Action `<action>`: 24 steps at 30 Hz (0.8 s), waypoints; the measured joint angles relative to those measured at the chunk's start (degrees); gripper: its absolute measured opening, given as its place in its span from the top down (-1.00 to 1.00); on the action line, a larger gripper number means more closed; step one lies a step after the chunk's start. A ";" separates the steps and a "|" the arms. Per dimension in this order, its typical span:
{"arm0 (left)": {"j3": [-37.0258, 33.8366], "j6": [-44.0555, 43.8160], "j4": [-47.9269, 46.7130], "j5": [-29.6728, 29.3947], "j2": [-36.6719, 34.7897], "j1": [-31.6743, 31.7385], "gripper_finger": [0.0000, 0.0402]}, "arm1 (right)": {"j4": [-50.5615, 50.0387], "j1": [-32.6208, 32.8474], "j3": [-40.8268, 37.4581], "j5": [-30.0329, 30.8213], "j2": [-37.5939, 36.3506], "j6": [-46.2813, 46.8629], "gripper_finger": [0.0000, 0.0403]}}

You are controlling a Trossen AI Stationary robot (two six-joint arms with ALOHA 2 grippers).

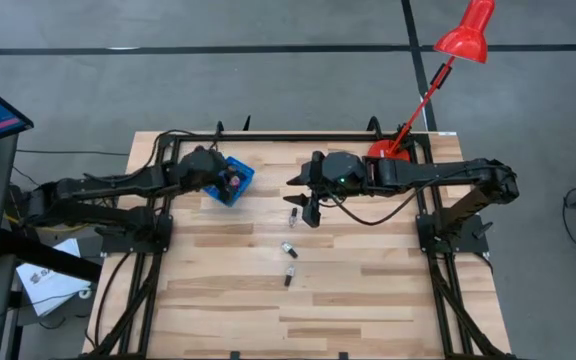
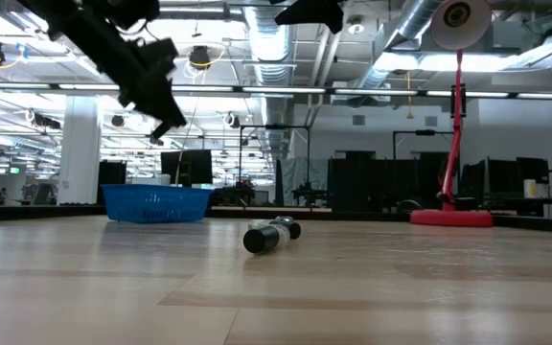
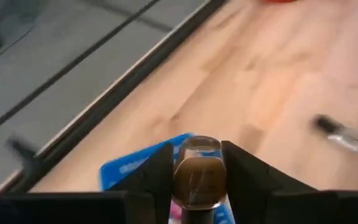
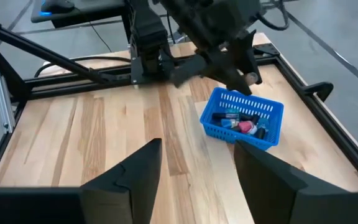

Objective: Pick & Place Nail Polish
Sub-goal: Put the brown nail polish bottle into the blue bin

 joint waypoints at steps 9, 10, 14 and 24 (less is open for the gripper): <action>-5.71 -9.37 -0.21 -1.28 4.49 4.26 0.47 | -0.66 0.74 0.00 -0.02 0.00 0.02 0.17; -6.29 -9.94 -0.23 -1.25 4.85 4.48 0.47 | -0.76 0.74 0.00 -0.02 0.00 0.02 0.17; -7.53 -10.90 0.18 -2.06 5.44 4.91 0.41 | -1.38 0.79 0.00 -0.04 0.00 0.02 0.19; -12.25 -9.80 7.24 -4.30 5.44 4.91 0.44 | -1.33 0.79 0.00 -0.06 0.00 0.02 0.20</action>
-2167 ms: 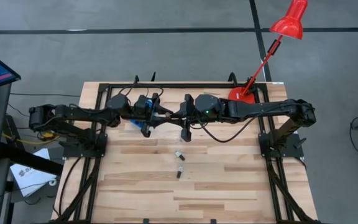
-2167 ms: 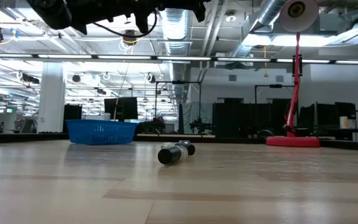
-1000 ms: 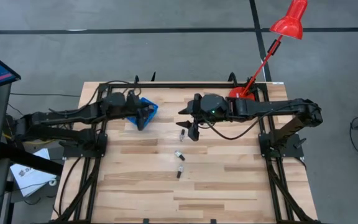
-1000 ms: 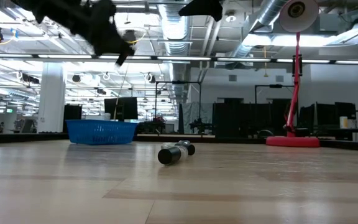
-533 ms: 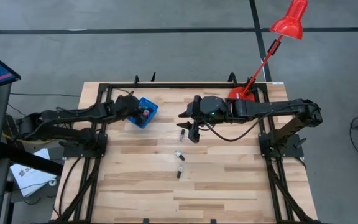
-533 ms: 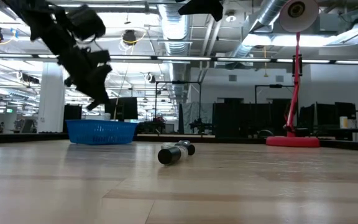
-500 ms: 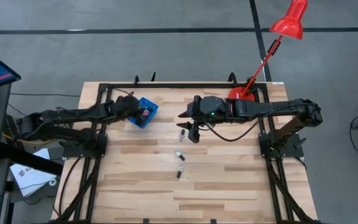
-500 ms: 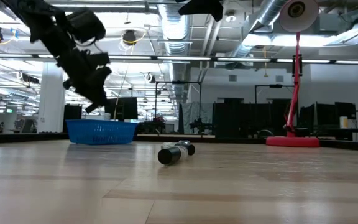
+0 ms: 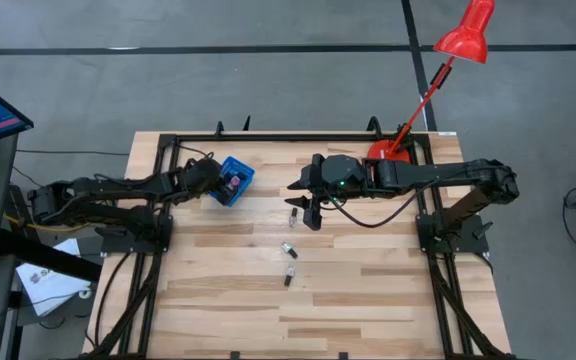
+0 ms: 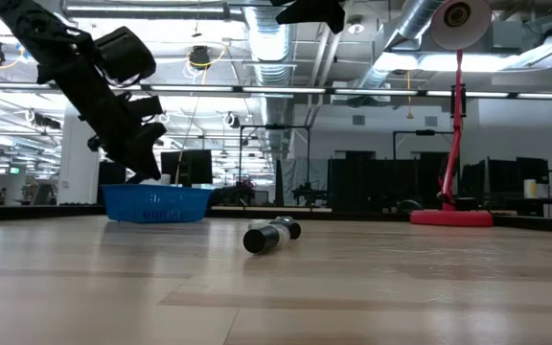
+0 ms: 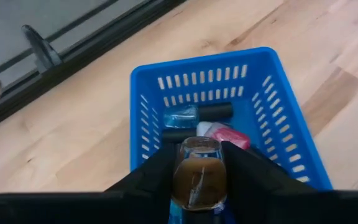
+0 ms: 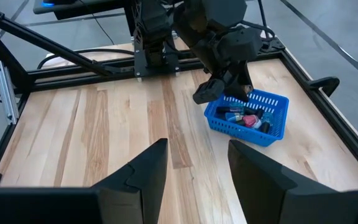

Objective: Pick & Place Nail Polish
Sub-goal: Put the brown nail polish bottle into the blue bin

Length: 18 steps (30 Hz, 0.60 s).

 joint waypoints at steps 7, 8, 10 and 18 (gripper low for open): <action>-2.30 0.16 2.29 -2.75 0.00 0.00 0.39 | 0.00 0.00 0.00 -0.01 0.00 0.00 0.20; -2.46 0.16 2.59 -2.83 0.00 0.00 0.41 | 0.00 0.00 0.00 -0.02 0.01 0.00 0.20; -2.71 0.16 2.91 -2.96 0.01 0.00 0.46 | -0.01 0.00 0.00 -0.03 0.02 0.02 0.20; -2.92 0.51 4.99 -3.55 3.22 0.00 0.35 | -0.02 0.00 0.00 -0.12 0.02 0.59 0.20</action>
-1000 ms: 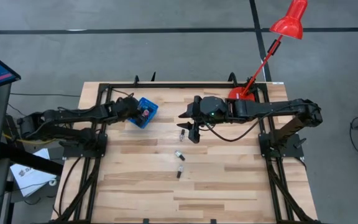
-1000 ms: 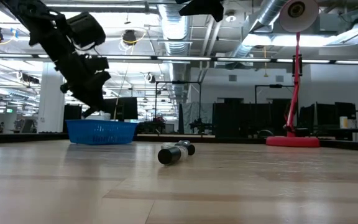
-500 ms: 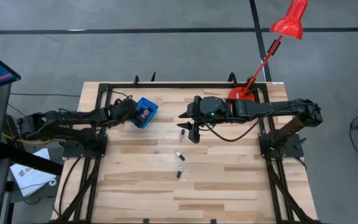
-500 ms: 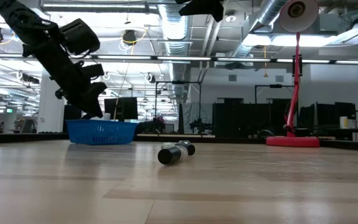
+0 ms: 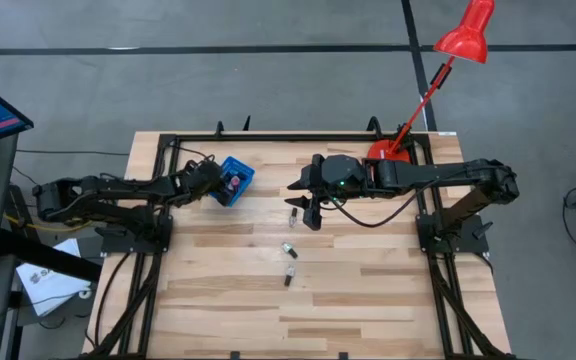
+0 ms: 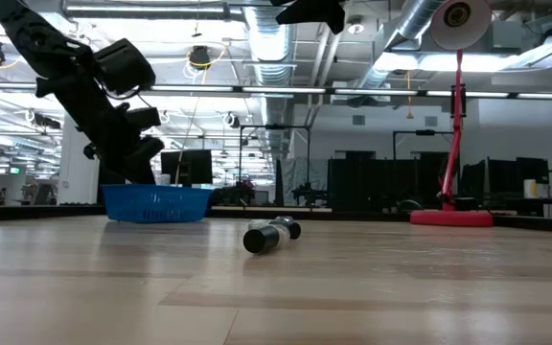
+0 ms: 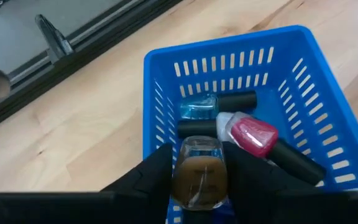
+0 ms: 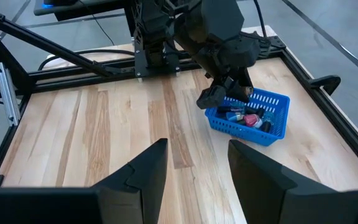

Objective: Pick & Place Nail Polish
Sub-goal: Put the brown nail polish bottle into the blue bin, then put the transparent nail polish bottle into the blue bin

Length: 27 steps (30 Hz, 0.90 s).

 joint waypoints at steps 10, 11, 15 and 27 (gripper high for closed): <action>0.00 -0.04 0.85 0.00 2.03 0.00 0.39 | 0.00 0.00 0.00 -0.07 0.00 0.90 0.20; 0.01 0.03 0.85 -0.02 2.03 0.00 0.35 | 0.00 0.00 0.00 -0.07 0.00 0.90 0.20; 0.01 0.13 0.85 -0.09 2.03 0.00 0.13 | 0.00 0.00 0.00 -0.08 0.00 0.90 0.20; 2.08 -2.32 0.76 4.05 -0.40 -0.02 -0.31 | -8.37 -1.07 0.00 6.20 0.49 13.34 0.00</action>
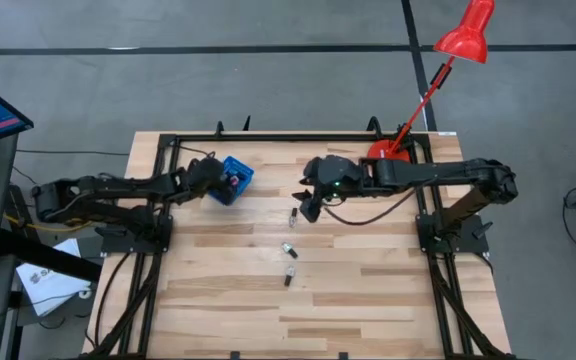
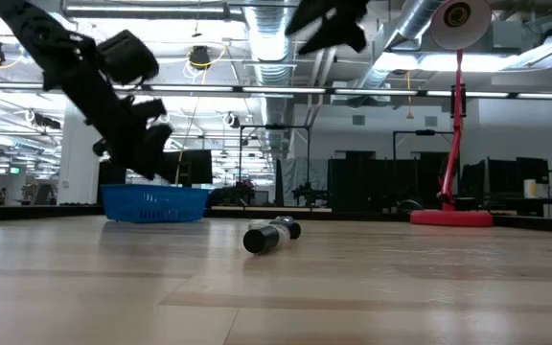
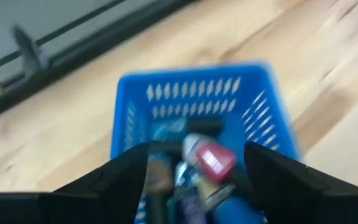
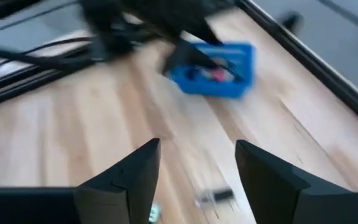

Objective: Pick & Place Nail Polish
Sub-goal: Put the transparent nail polish bottle into the blue bin

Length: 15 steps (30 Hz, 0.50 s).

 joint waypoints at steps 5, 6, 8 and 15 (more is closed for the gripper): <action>3.76 -0.17 0.54 4.29 -5.06 -0.38 -0.32 | -5.48 -0.39 -0.01 3.99 3.62 15.86 -0.07; 4.37 -0.16 0.43 4.53 -6.42 -0.66 -0.32 | -5.60 -0.39 0.02 3.95 4.95 18.03 -0.07; 5.93 -0.16 0.64 4.76 -8.82 -1.29 -0.32 | -5.83 -0.40 -0.06 3.79 7.90 21.27 -0.07; 7.82 -1.76 0.84 4.87 -18.25 -2.59 -0.32 | -5.50 -1.58 -0.06 1.53 18.08 28.93 -0.06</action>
